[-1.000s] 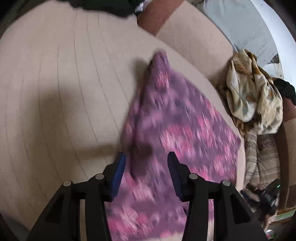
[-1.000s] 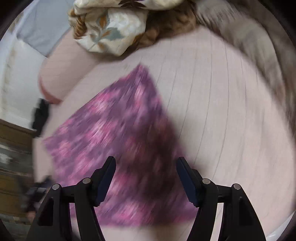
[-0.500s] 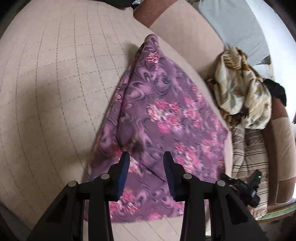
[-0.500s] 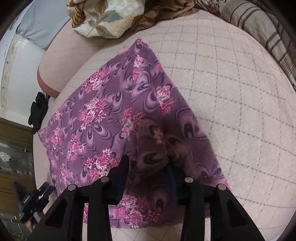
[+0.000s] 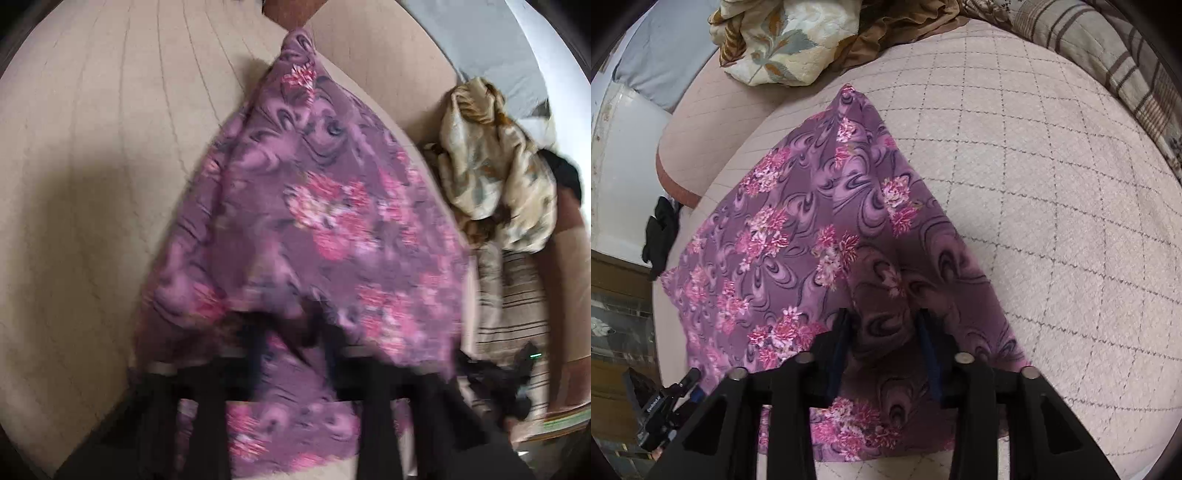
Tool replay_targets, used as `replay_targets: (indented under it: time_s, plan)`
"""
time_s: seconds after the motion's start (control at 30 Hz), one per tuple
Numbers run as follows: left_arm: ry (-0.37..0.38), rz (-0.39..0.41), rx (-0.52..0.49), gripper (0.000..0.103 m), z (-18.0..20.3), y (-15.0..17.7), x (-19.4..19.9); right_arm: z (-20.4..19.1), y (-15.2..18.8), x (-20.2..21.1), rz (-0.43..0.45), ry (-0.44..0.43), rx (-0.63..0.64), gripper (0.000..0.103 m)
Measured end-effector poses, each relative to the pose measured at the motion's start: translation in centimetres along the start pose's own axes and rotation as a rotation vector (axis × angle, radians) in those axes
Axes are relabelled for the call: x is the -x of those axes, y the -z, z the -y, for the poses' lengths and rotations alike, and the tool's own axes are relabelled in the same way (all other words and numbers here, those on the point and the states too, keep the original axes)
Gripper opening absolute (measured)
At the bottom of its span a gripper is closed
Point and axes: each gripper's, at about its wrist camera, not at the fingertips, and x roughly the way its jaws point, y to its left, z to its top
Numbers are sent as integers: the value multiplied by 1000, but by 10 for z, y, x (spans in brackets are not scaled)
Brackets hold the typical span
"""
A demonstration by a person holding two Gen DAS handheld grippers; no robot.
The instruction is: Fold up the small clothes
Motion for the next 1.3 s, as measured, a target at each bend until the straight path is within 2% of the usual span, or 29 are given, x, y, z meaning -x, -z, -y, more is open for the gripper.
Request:
replay_targets:
  time_s: [0.03,0.07,0.13,0.27,0.37,0.47,0.53,0.57,0.67,0.8,0.87,0.9,0.97,1.0,1.03,1.07,1.1,1.17,1.23,1.3]
  plan:
    - [4,7,-5,5,-1,1,1,-3,0,1,7,10,15,15]
    - [9,15,4,4,-2,1,4,-8,-1,4,15,12,15,9]
    - [9,34,-18,4,3,4,17,-11,-3,15,45,2,19,7]
    - [60,52,-37,4,8,17,54,-28,-6,53,125,19,92,6]
    - [45,6,-56,4,5,34,49,-36,-3,72,145,65,134,6]
    - [6,-66,-64,4,-3,41,14,-24,-5,56,96,163,130,6]
    - [-10,-32,-99,4,2,41,14,-9,-7,27,3,197,107,6]
    - [-28,-17,-130,4,7,43,19,-7,-8,20,-13,206,100,6]
    - [-66,2,-167,5,13,44,19,-12,-10,22,11,223,137,7]
    - [-30,-4,-152,10,6,42,17,-30,-5,9,12,315,222,12]
    - [-36,10,-181,19,3,44,27,-36,-1,11,31,347,253,19]
    - [-47,29,-184,24,2,43,35,-35,1,14,36,348,240,28]
    - [-102,122,-175,49,-6,41,60,-30,9,26,49,317,192,37]
    - [-128,169,-169,55,-11,40,73,-30,15,39,80,287,167,48]
    - [-150,203,-151,65,-18,38,86,-34,23,52,120,242,165,67]
    - [-153,208,-137,69,-23,35,91,-39,31,63,153,204,172,76]
    - [-152,201,-117,70,-31,32,95,-44,39,71,182,174,179,88]
    - [-125,156,-55,70,-48,27,91,-54,65,87,235,106,188,89]
    - [-81,106,1,70,-60,26,83,-68,91,89,231,20,209,90]
    - [-33,91,31,70,-64,25,79,-82,112,89,219,-28,243,90]
